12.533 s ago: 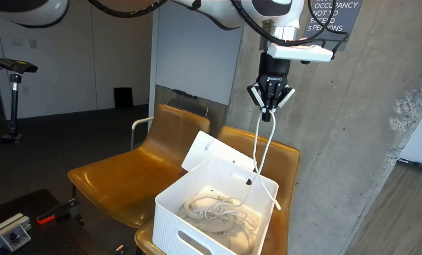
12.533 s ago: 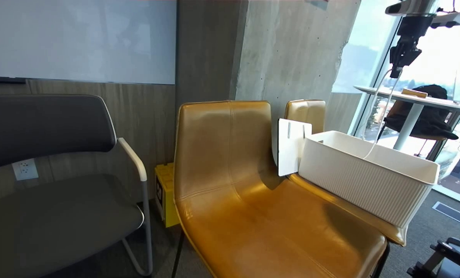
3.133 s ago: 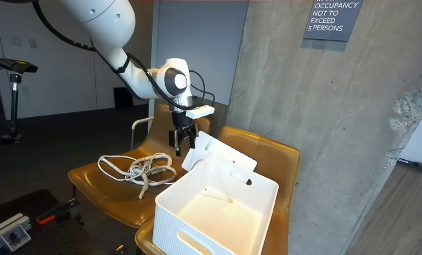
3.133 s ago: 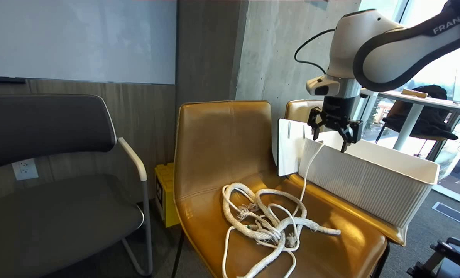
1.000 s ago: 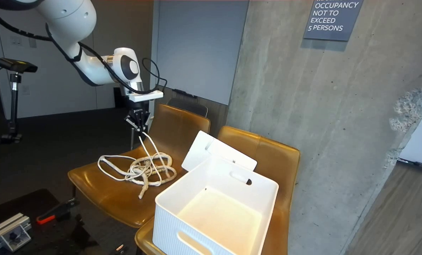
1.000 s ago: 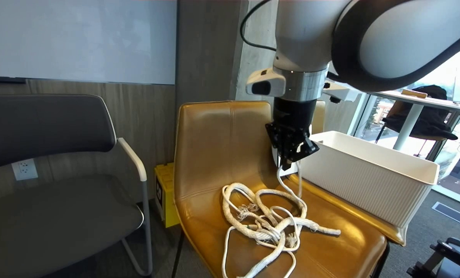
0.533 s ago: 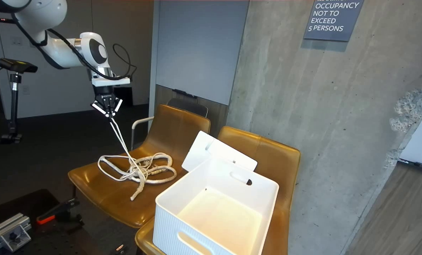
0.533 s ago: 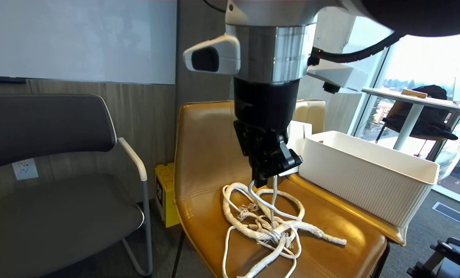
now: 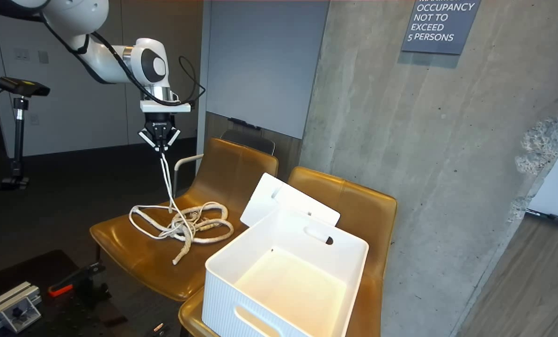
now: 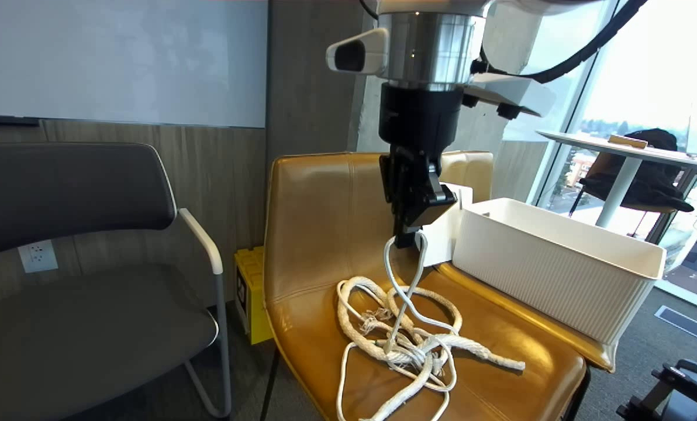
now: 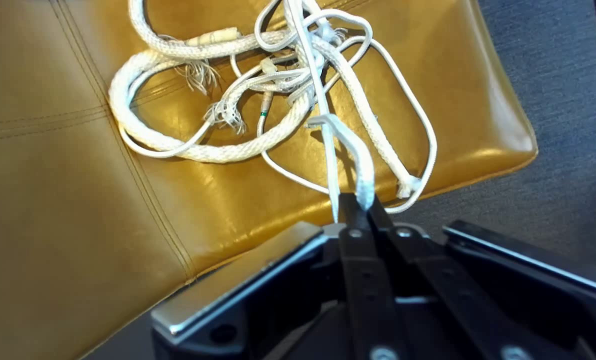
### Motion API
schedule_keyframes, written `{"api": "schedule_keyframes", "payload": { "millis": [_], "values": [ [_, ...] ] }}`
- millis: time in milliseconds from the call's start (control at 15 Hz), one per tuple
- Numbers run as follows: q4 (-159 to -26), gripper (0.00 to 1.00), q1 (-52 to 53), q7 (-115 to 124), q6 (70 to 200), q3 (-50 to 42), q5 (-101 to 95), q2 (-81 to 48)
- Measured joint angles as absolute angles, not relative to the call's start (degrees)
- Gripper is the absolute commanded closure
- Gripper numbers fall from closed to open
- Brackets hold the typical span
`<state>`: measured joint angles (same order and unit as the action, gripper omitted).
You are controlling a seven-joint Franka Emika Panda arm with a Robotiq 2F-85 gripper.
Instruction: Put the cable inside the storage box, then take it out
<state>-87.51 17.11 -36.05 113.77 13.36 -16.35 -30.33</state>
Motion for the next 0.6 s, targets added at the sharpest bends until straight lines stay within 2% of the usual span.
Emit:
{"api": "schedule_keyframes", "payload": {
  "millis": [600],
  "values": [
    [-97.8, 0.99, 10.38, -34.11, 126.03, 12.3, -12.33, -22.68]
  ]
}}
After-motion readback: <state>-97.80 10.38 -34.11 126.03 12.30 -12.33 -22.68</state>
